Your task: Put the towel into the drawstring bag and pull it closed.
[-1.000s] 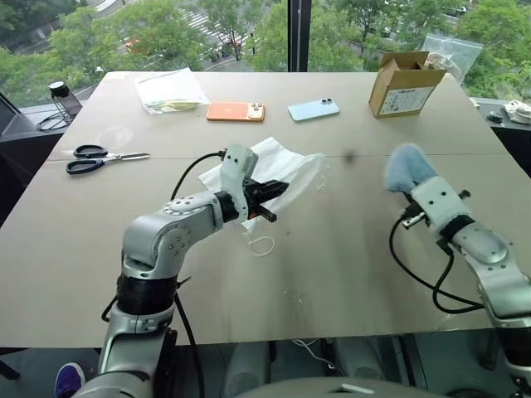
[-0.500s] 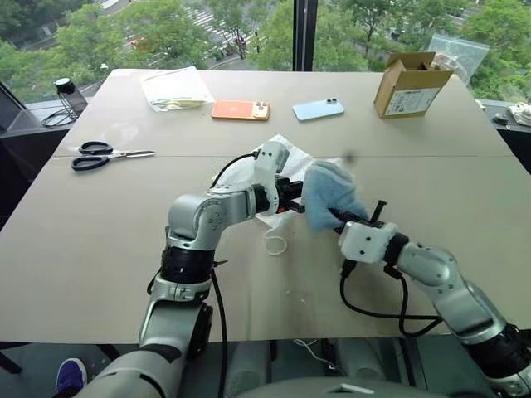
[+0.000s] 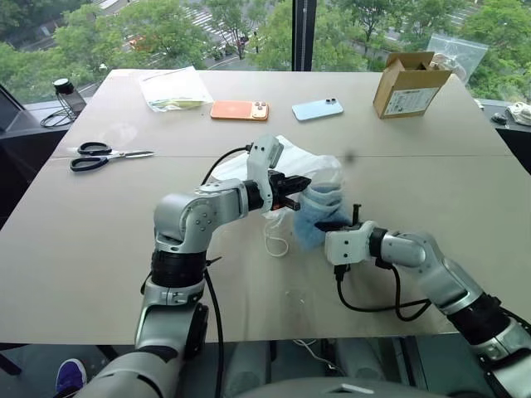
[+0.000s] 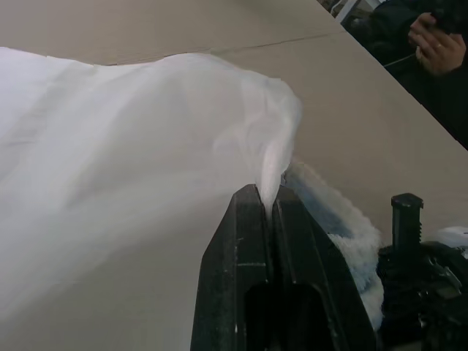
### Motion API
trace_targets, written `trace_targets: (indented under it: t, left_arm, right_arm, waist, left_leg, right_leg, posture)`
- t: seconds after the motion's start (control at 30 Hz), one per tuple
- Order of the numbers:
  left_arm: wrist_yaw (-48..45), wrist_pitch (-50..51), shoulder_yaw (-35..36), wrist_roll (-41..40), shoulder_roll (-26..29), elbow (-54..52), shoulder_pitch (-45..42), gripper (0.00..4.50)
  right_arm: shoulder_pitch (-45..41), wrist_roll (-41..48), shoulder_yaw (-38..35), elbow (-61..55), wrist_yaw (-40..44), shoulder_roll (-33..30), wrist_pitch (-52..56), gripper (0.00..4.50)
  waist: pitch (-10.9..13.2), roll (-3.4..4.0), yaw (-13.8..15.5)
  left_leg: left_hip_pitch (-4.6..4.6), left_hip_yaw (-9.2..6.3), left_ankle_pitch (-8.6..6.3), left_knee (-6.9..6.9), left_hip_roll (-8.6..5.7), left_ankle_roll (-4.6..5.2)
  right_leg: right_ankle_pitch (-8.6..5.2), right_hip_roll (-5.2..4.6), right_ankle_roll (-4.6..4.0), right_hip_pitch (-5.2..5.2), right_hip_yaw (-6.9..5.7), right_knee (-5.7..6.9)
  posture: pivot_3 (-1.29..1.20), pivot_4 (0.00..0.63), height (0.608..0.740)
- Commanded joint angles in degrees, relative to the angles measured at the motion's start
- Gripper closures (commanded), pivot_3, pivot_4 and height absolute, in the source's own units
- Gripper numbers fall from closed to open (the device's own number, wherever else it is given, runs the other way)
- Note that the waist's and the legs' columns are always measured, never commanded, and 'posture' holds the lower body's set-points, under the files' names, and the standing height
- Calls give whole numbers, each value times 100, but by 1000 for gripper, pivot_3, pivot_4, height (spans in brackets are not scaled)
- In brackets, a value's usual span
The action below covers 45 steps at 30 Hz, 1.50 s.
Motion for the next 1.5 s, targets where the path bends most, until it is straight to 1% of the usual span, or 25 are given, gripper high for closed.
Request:
trace_targets:
  t: [0.03, 0.1, 0.2, 0.33, 0.47, 0.53, 0.63, 0.73, 0.77, 0.9, 1.03, 1.17, 1.27, 1.37, 1.5]
  left_arm:
    - [-345, -330, -374, 175, 408, -488, 268, 4500]
    - [-499, -540, -486, 240, 588, -613, 434, 4500]
    - [-549, -643, -465, 277, 673, -616, 517, 4500]
    - [-591, -733, -433, 288, 624, -518, 426, 4500]
    - [-673, -781, -513, 293, 530, -476, 313, 4500]
    - [-731, -808, -591, 315, 517, -464, 310, 4500]
    - [-824, -882, -660, 359, 541, -461, 333, 4500]
    - [-867, -921, -672, 382, 555, -463, 349, 4500]
    - [-924, -949, -684, 389, 599, -520, 391, 4500]
    - [-1124, -986, -614, 305, 768, -759, 648, 4500]
    - [-1001, -847, -335, 247, 779, -749, 761, 4500]
    - [-876, -637, -86, 90, 700, -692, 745, 4500]
    - [-764, -357, 207, -245, 445, -596, 589, 4500]
    - [-701, -27, 411, -583, 217, -550, 384, 4500]
    - [-377, 224, 609, -810, -201, -393, 74, 4500]
  right_arm:
    - [-67, 309, -375, -144, -46, 176, 185, 4466]
    - [-29, 353, -508, -227, -12, 147, 294, 4466]
    - [6, 308, -592, -326, 71, -16, 316, 4466]
    - [-81, 126, -300, -401, 435, -234, 124, 4466]
    - [-373, 14, 87, -303, 790, -80, -21, 4466]
    - [-672, -66, 206, -108, 798, 128, -90, 4466]
    - [-908, -117, 227, 71, 751, 310, -119, 4466]
    - [-962, -116, 208, 153, 760, 363, -113, 4466]
    - [-915, -20, 153, 142, 786, 391, -16, 4466]
    - [-556, 1163, -653, -157, 636, 1013, 1349, 4466]
    - [-318, 1776, -1357, -437, 344, 1282, 2223, 4466]
    - [-132, 2025, -1561, -738, 159, 1353, 2645, 4466]
    - [-50, 2342, -1659, -982, -57, 1630, 3074, 4466]
    - [-101, 2408, -1518, -1093, -243, 1853, 3323, 4466]
    - [-273, 1663, -612, -890, -240, 1697, 2747, 4466]
  waist:
    - [2, 2, 0]
    - [5, 6, 9]
    - [7, 6, 44]
    - [8, 6, 29]
    - [9, 8, -11]
    - [11, 10, -26]
    - [12, 11, -26]
    - [13, 10, 27]
    - [15, 10, 30]
    - [15, 12, 13]
    - [19, 16, 20]
    - [19, 17, 20]
    - [19, 17, 12]
    - [20, 18, 3]
    - [20, 18, 2]
  left_leg:
    - [1, -1, 0, -3, 1, 0]
    - [0, -4, 0, -6, 1, -1]
    - [-2, -4, 0, -4, -4, 0]
    - [-4, -1, 0, -2, -11, 1]
    - [-3, 1, 0, -4, -6, 1]
    - [-1, 1, 0, -4, -4, 1]
    - [-1, 0, 0, -3, -3, 0]
    - [-3, -1, 0, -3, -6, 0]
    - [-5, -1, 0, -3, -7, 0]
    - [-5, -11, 0, -6, -5, 0]
    - [-5, -14, 0, -5, -4, 1]
    - [-5, -15, -1, -4, -6, 1]
    - [-5, -16, -1, -6, -5, 1]
    - [-5, -15, -1, -6, -5, 1]
    - [-5, -14, -1, -5, -8, 1]
  right_leg:
    - [0, 0, -1, 0, 0, 0]
    - [0, -1, -2, -2, 0, 1]
    - [0, -8, -2, -2, -1, -2]
    - [-1, -13, -1, -1, -4, -4]
    - [-1, -4, -1, -2, -5, -1]
    - [-1, -1, -1, -2, -4, 1]
    - [-1, -2, -1, -2, -3, 1]
    - [-1, -6, -1, -2, -5, -1]
    - [-1, -8, -1, -2, -8, -2]
    - [0, -8, -2, -3, -5, -2]
    - [0, -8, -3, -3, -6, 1]
    - [0, -8, -2, -3, -8, 1]
    - [-1, -7, -2, -4, -9, 1]
    - [0, -6, -1, -5, -8, 3]
    - [0, -7, 0, -5, -8, 2]
  posture:
    - [0, 150, 740]
    - [0, 150, 740]
    - [0, 150, 740]
    - [0, 150, 740]
    - [0, 150, 740]
    - [0, 150, 740]
    - [0, 150, 740]
    - [0, 150, 740]
    - [0, 150, 740]
    - [0, 150, 740]
    - [0, 150, 740]
    - [0, 150, 740]
    - [0, 150, 740]
    - [0, 150, 740]
    - [0, 150, 740]
